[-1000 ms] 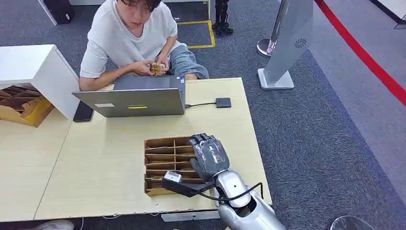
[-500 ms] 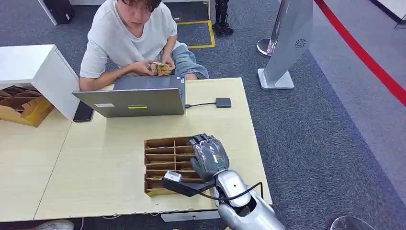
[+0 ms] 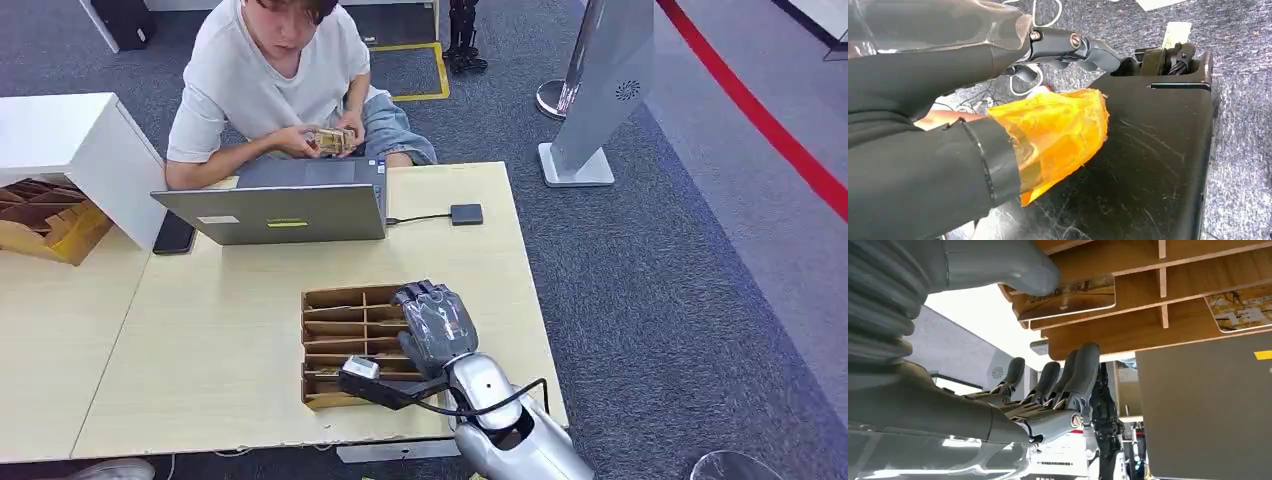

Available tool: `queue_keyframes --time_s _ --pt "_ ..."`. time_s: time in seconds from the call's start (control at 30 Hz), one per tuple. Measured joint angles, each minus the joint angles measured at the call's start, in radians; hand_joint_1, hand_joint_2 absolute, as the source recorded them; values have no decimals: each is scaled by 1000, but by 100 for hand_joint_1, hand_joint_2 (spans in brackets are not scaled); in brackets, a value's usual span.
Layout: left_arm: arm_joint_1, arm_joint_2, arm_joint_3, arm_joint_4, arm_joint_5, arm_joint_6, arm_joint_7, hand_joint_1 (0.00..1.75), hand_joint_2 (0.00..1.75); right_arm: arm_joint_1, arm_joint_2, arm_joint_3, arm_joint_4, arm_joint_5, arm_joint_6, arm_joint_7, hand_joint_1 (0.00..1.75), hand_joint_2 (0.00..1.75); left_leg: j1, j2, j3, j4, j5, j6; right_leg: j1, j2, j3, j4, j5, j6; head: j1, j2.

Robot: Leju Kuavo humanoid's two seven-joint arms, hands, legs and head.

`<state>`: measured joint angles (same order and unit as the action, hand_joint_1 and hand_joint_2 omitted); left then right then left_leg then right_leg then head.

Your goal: Pass the card to the sensor for recognition and then transmit it.

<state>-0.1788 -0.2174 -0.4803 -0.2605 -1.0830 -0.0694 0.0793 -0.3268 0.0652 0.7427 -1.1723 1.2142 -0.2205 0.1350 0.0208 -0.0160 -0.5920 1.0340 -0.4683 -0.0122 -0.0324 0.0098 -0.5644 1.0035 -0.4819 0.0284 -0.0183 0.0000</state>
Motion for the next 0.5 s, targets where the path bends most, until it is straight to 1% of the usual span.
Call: queue_keyframes --time_s 0.13,0.23,0.3,0.33,0.37,0.4,0.43,0.47,0.5 --pt "0 0 0 0 0 -1 0 0 0 0 2 0 4 0 2 0 73 175 0 0 0 0 0 0 0 0 0 0 0 0 0 0" --pt "0 0 0 0 -1 -1 0 0 0 -1 2 0 6 0 2 0 79 175 0 0 0 0 0 0 0 0 0 0 0 0 0 0" --pt "0 0 0 0 -1 -1 0 0 0 -1 2 0 8 0 2 0 89 175 0 0 0 0 0 0 0 0 0 0 0 0 0 0" --pt "0 0 0 0 -1 -1 0 0 0 -1 2 0 8 0 2 0 89 175 0 0 0 0 0 0 0 0 0 0 0 0 0 0" --pt "0 0 0 0 -2 -1 0 0 0 -1 2 0 8 0 2 0 98 175 0 0 0 0 0 0 0 0 0 0 0 0 0 0" --pt "0 0 0 0 -2 -2 0 0 0 -1 2 0 8 0 2 0 103 175 0 0 0 0 0 0 0 0 0 0 0 0 0 0" --pt "0 0 0 0 -2 -2 0 0 0 -2 2 0 9 0 2 0 103 175 0 0 0 0 0 0 0 0 0 0 0 0 0 0" --pt "0 0 0 0 -2 -3 0 0 0 -3 2 0 11 0 2 0 117 175 0 0 0 0 0 0 0 0 0 0 0 0 0 0" --pt "0 0 -1 0 -2 -3 0 0 0 -4 2 0 12 0 2 0 126 175 0 0 0 0 0 0 0 0 0 0 0 0 0 0"
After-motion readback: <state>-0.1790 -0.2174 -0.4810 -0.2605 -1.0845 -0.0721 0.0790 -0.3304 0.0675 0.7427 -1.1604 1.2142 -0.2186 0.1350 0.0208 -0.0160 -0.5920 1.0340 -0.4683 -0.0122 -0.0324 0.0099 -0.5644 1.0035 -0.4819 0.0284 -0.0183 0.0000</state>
